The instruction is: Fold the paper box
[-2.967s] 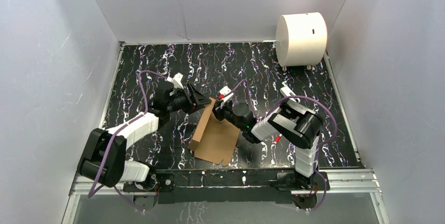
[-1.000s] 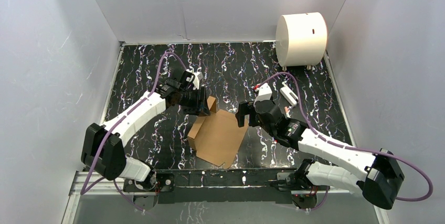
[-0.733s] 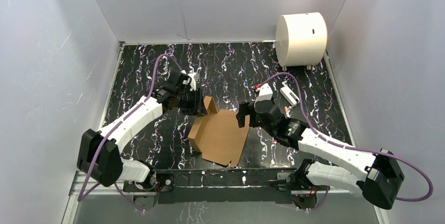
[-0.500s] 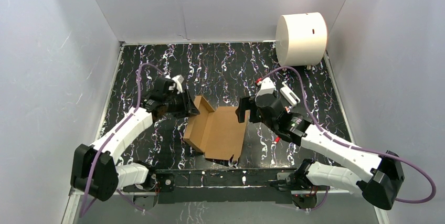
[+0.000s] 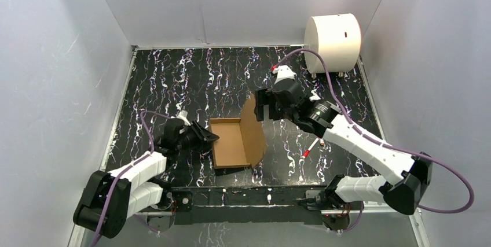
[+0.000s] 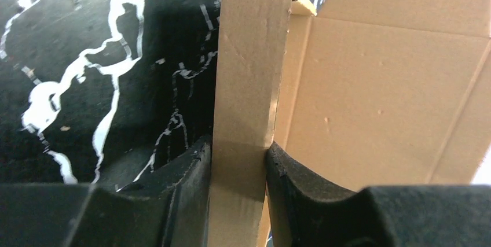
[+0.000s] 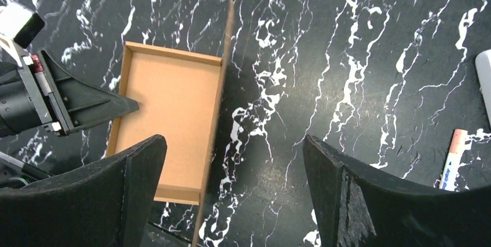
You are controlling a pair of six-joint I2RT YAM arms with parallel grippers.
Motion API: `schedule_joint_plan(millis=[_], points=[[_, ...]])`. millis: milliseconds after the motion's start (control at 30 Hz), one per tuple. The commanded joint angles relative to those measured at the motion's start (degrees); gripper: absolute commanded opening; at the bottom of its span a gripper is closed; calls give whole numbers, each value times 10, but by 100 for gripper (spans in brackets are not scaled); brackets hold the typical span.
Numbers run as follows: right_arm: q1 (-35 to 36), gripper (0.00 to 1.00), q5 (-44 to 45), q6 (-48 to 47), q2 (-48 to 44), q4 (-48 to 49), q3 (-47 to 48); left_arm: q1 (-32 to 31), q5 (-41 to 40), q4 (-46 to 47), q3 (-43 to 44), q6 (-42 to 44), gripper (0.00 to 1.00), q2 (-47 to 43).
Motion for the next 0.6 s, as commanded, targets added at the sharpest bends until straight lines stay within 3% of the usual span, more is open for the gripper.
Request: schedule_joint_plan(millis=[0,300,567], points=[[-5,96,-40,-12,34,-48,53,2,-25,139,-51,-90,33,-17],[-6,84,-112,-33,105,-65,123,2,-71,93,-66,-47,40,-66],[-7,81,-99,-27,147,-105,148,1,-92,55,-89,-28,46,-105]])
